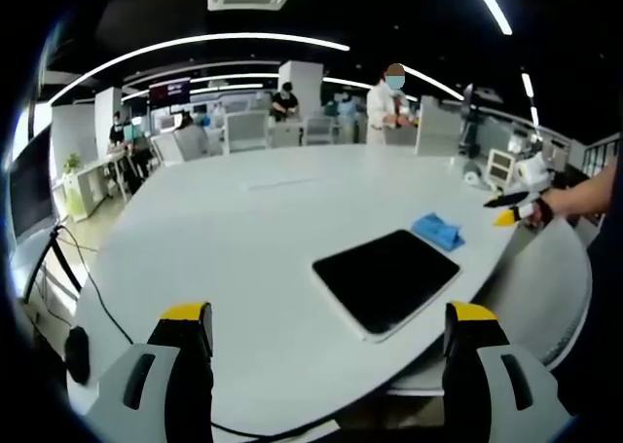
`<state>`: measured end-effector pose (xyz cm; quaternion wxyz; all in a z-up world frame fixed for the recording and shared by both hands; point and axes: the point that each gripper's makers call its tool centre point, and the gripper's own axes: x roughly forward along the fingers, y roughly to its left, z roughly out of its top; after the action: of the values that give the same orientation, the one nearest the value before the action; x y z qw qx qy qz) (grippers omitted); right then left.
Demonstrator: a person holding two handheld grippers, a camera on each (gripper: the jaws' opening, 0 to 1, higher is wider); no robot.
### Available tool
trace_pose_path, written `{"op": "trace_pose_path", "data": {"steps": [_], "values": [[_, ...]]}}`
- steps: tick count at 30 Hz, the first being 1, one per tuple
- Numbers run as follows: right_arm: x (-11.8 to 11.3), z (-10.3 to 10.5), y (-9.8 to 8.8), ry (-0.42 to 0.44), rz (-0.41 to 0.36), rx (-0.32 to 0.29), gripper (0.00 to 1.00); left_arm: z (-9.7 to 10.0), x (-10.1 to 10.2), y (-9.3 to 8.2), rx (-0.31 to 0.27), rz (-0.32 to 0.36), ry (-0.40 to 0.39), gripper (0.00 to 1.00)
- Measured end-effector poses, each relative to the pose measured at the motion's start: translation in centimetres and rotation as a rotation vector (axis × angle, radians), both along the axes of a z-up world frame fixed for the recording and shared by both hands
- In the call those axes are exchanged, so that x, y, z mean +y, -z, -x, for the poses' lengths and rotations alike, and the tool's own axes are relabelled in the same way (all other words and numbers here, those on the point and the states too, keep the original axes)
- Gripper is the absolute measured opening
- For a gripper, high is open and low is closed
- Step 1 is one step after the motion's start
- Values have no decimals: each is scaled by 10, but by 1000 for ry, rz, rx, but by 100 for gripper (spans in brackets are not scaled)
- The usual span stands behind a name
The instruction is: Wipe the mirror surface with the cleaning cloth until all visible marks leave the cleaned area.
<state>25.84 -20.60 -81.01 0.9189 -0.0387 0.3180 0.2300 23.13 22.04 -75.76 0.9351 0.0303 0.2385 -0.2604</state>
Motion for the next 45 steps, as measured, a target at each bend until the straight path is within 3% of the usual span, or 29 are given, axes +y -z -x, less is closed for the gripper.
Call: {"op": "trace_pose_path", "data": {"steps": [2, 5, 11, 17, 20, 29, 33, 36, 40, 43, 45], "values": [[3, 0, -3, -15, 17, -7, 98, -1, 1, 0, 1, 0, -4, 99], [5, 4, 2, -86, 103, 27, 98, -2, 3, -1, -4, -1, -11, 99], [5, -5, -8, -1, 10, 115, 97, -2, 9, 1, -3, -4, -22, 99], [14, -16, -23, 24, -21, 127, 93, -4, 8, 3, 4, 0, -21, 99], [21, -20, -27, 16, -14, 131, 86, -7, 6, 3, 3, 6, -17, 99], [45, -51, -39, 6, 0, 142, 87, -16, 5, -4, -3, 5, 32, 99], [44, -59, -33, 19, 69, 171, 78, -13, 1, -3, 1, -9, 76, 99], [50, -67, -29, 19, 63, 178, 78, -13, 0, -4, -4, -6, 66, 99], [51, -72, -21, 9, 130, 177, 71, -10, -2, 0, -6, 5, 56, 99], [49, -74, -15, 24, 132, 205, 62, -6, -4, 2, 2, 4, 59, 99], [49, -77, -11, 27, 121, 207, 61, -6, -4, 2, 3, 8, 56, 99]]}}
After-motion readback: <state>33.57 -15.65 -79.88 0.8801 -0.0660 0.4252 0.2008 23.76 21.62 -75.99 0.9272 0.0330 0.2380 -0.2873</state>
